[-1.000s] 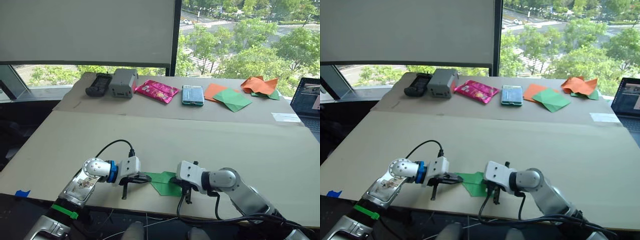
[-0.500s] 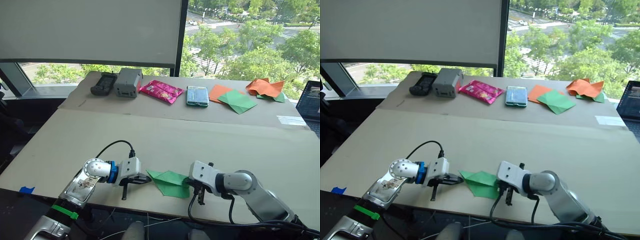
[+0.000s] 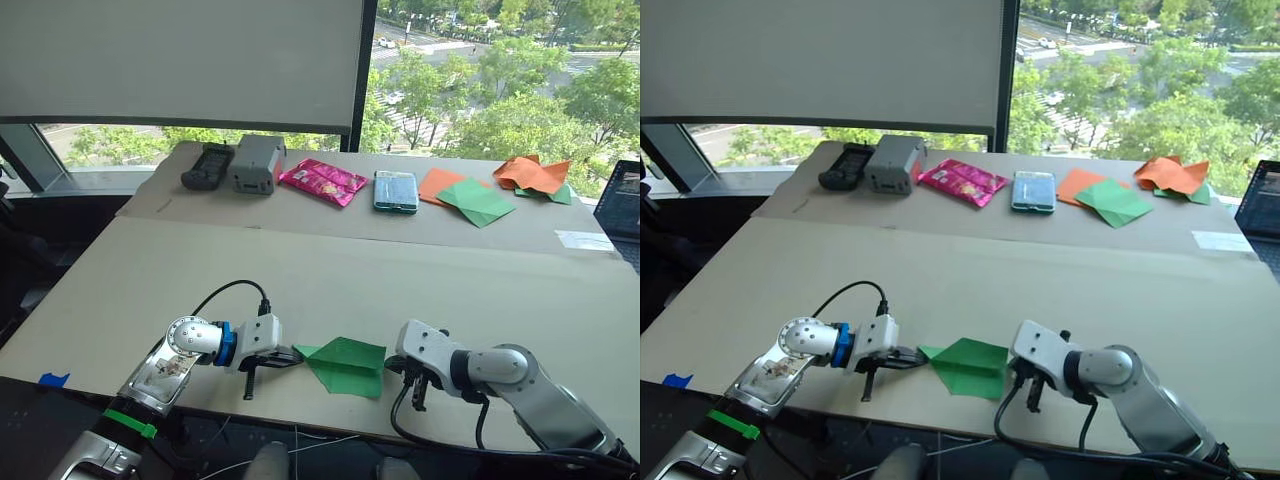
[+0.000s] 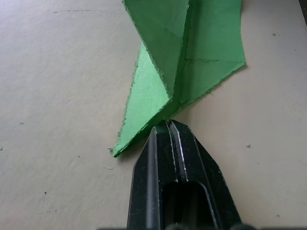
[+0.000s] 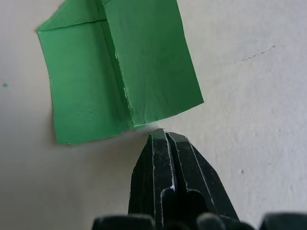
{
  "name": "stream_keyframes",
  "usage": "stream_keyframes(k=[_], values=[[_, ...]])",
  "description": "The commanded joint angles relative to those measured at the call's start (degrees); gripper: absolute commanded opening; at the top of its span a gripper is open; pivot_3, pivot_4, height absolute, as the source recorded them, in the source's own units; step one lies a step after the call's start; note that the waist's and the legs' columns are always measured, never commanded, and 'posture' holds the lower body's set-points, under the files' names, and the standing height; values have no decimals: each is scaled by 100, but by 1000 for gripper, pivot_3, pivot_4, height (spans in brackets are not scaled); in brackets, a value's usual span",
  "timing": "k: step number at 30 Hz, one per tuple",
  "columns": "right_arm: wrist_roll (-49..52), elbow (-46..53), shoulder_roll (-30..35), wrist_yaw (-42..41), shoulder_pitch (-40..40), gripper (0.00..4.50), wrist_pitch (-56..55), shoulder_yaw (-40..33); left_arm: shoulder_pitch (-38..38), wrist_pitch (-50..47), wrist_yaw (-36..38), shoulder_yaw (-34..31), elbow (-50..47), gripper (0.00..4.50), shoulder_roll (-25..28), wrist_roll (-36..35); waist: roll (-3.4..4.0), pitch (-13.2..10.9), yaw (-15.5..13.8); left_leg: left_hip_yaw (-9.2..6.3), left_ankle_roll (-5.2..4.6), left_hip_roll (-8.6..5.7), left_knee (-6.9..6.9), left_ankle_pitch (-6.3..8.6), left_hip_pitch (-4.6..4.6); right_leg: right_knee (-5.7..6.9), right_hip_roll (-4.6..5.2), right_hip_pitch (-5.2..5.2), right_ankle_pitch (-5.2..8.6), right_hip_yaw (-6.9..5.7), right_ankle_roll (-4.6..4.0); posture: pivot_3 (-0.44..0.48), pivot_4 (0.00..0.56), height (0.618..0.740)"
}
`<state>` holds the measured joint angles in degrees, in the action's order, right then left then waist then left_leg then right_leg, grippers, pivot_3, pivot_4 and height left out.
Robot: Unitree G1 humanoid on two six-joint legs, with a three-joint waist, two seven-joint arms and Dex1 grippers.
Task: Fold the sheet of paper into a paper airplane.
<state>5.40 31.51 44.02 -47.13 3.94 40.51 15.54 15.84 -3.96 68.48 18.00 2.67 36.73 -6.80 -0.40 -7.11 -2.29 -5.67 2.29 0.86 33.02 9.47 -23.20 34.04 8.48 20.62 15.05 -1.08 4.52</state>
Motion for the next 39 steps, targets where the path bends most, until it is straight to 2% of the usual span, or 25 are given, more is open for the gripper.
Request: stream_keyframes(k=[1,8,12,15,19,24,33,39], values=[[240,239,-68,10,21,7,121,-186,0,-91,-16,77,157,0,29,159,5,-6,5,0,0,0,0,0,-3,1,0,4,0,0,0,0,150,706],[801,314,297,-498,-322,7,-195,-811,-5,-157,-13,13,115,0,47,111,9,-16,2,0,-1,-1,-1,-1,-12,2,0,16,0,0,0,0,150,706],[1501,603,196,-744,-395,7,-221,-1239,-9,-229,2,-49,25,0,101,68,-2,-34,25,0,-1,2,-1,-1,-11,4,-1,19,0,-2,0,0,150,706],[1677,693,110,-756,-337,7,-311,-1241,-7,-293,7,-92,-35,0,117,48,-5,-43,41,1,-1,2,-1,0,-10,4,-1,21,0,-1,0,0,150,706],[1316,680,-604,-184,251,7,-341,-350,-20,-315,-9,-72,-51,0,89,74,1,-41,136,0,-1,7,-8,0,-8,4,-2,27,0,-5,0,0,150,706],[550,85,-872,389,536,7,-307,372,-20,-379,-38,-65,-142,0,47,51,1,-42,125,-3,-1,4,-9,-1,-18,3,-2,33,-1,-5,0,0,150,706],[221,-500,-875,591,493,7,-85,734,31,-785,1,-302,-599,0,168,-223,0,-42,141,-3,-1,5,-9,-5,-15,26,-6,35,-3,-4,3,0,150,706],[119,-673,-949,649,491,7,-15,889,302,-1863,189,-626,-1385,0,107,-1241,-21,-49,168,-6,0,7,-9,-4,-13,23,-6,35,-2,-3,2,0,150,706]])
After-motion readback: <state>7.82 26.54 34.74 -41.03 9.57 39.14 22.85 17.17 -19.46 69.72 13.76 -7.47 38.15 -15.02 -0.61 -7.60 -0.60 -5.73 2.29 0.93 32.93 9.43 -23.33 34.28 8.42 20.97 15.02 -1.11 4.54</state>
